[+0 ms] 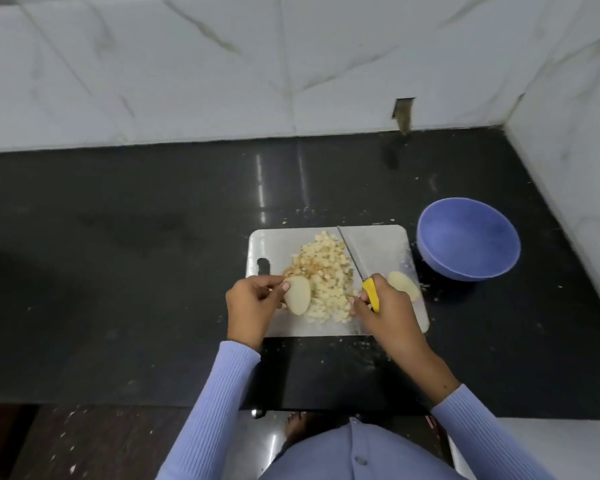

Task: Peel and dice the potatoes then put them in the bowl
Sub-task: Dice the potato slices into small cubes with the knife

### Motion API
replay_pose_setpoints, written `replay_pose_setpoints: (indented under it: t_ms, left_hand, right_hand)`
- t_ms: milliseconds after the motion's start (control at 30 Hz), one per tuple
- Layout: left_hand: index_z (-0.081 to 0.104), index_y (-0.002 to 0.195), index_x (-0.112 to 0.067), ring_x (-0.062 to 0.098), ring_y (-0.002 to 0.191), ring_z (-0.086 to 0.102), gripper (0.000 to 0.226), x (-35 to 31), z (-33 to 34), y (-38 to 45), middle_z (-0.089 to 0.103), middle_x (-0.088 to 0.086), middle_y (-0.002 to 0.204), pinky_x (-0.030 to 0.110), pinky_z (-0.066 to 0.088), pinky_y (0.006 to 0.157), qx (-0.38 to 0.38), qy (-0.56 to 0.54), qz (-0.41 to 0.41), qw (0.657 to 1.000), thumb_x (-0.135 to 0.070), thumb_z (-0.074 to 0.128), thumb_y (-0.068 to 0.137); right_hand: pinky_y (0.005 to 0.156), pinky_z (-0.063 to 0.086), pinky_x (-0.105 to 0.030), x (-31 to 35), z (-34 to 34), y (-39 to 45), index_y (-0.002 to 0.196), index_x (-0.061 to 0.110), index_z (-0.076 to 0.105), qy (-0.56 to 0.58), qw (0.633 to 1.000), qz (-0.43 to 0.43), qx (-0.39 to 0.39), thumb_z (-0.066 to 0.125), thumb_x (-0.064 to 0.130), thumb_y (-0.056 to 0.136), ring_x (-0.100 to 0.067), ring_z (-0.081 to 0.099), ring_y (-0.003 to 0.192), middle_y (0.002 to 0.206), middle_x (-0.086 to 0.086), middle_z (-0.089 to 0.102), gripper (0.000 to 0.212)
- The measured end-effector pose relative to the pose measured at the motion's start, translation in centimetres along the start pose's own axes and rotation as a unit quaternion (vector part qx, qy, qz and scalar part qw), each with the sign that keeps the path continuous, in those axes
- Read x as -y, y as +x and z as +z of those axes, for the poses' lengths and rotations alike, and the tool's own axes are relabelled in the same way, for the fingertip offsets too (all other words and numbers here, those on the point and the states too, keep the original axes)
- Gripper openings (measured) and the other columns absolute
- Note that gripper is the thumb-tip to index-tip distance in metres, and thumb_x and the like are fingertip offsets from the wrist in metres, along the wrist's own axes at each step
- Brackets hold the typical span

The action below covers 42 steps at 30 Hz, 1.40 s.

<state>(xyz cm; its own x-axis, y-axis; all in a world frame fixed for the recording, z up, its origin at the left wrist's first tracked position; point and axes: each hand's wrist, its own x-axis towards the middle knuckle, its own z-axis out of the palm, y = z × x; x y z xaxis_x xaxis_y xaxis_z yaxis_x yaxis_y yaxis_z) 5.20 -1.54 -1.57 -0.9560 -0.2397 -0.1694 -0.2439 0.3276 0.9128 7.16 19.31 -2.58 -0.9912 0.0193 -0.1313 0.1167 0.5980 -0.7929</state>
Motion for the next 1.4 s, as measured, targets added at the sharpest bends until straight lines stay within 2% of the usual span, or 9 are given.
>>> replay_pose_setpoints:
  t_ms: [100,233,333,433,533,733,933,1133,1400]
  left_hand:
    - [0.076,0.086,-0.012,0.014,0.064,0.067,0.009,1.5,-2.4,-0.1,0.072,-0.002,0.078,0.015,0.052,0.059,-0.004,0.034,-0.046,0.998,-0.005,0.074,0.080]
    - [0.075,0.088,-0.007,0.006,0.051,0.063,0.009,3.0,-4.0,0.1,0.069,0.001,0.075,0.009,0.047,0.052,0.002,0.075,-0.084,0.994,-0.002,0.073,0.081]
    - [0.075,0.093,-0.005,0.009,0.054,0.063,0.014,4.0,-4.2,0.3,0.070,0.005,0.075,0.015,0.052,0.060,-0.008,0.108,-0.085,0.991,-0.005,0.075,0.079]
    - [0.075,0.097,-0.007,0.014,0.069,0.065,0.020,4.7,-4.1,0.2,0.069,0.003,0.080,0.022,0.054,0.074,-0.018,0.154,-0.060,0.986,-0.009,0.077,0.078]
    - [0.075,0.099,-0.014,0.012,0.075,0.061,0.027,4.8,-4.0,-0.2,0.062,-0.003,0.087,0.027,0.053,0.076,-0.018,0.208,0.000,0.978,-0.017,0.081,0.073]
    - [0.071,0.110,-0.025,0.011,0.104,0.046,0.044,5.1,-4.1,-0.6,0.057,-0.009,0.108,0.022,0.036,0.075,0.050,0.339,0.111,0.933,-0.035,0.083,0.068]
    - [0.077,0.086,-0.020,0.024,0.084,0.056,0.036,6.8,-3.3,-0.9,0.062,-0.001,0.092,0.031,0.041,0.066,0.015,0.372,0.186,0.910,-0.035,0.090,0.055]
    - [0.075,0.095,-0.019,0.020,0.093,0.049,0.047,7.5,-2.3,-1.8,0.063,0.003,0.101,0.035,0.044,0.068,-0.016,0.421,0.192,0.886,-0.047,0.084,0.058]
    - [0.076,0.090,-0.022,0.019,0.096,0.048,0.034,8.2,-2.1,-1.8,0.061,0.001,0.104,0.033,0.035,0.075,-0.049,0.394,0.189,0.898,-0.045,0.080,0.066]
  right_hand:
    - [0.047,0.038,-0.017,0.7,1.9,0.2,0.085,0.019,0.043,-0.048,0.998,-0.027,0.041,0.060,0.024,0.092,-0.009,0.057,0.059,0.072,0.003,0.058,0.019]
    - [0.045,0.028,-0.021,1.6,3.5,-0.1,0.094,0.018,0.043,-0.093,0.991,-0.051,0.080,0.051,0.030,0.096,-0.009,0.047,0.057,0.066,0.004,0.051,0.014]
    - [0.046,0.029,-0.021,2.0,4.4,-0.3,0.094,0.015,0.047,-0.120,0.985,-0.065,0.104,0.046,0.029,0.098,-0.007,0.045,0.057,0.064,0.007,0.047,0.014]
    - [0.048,0.032,-0.023,2.4,5.0,-0.7,0.094,0.016,0.045,-0.162,0.973,-0.081,0.143,0.039,0.030,0.100,-0.010,0.045,0.057,0.065,0.005,0.047,0.017]
    - [0.059,0.040,-0.035,2.7,5.4,-1.4,0.093,0.019,0.036,-0.204,0.959,-0.088,0.174,0.033,0.033,0.102,-0.019,0.049,0.063,0.070,0.000,0.051,0.017]
    - [0.057,0.034,-0.033,3.0,5.8,-2.2,0.094,0.020,0.034,-0.235,0.949,-0.078,0.195,0.027,0.036,0.102,-0.019,0.046,0.061,0.067,0.004,0.045,0.020]
    - [0.058,0.033,-0.031,3.7,6.8,-2.2,0.104,0.012,0.046,-0.267,0.940,-0.079,0.198,0.025,0.037,0.103,-0.019,0.048,0.066,0.074,0.000,0.050,0.033]
    - [0.061,0.036,-0.032,4.3,7.7,-2.4,0.114,0.011,0.043,-0.336,0.918,-0.072,0.198,0.021,0.036,0.104,-0.026,0.060,0.080,0.093,-0.008,0.063,0.035]
    - [0.063,0.034,-0.031,4.9,9.0,-2.6,0.116,0.011,0.040,-0.378,0.903,-0.043,0.199,0.019,0.032,0.105,-0.029,0.062,0.092,0.100,-0.009,0.064,0.032]
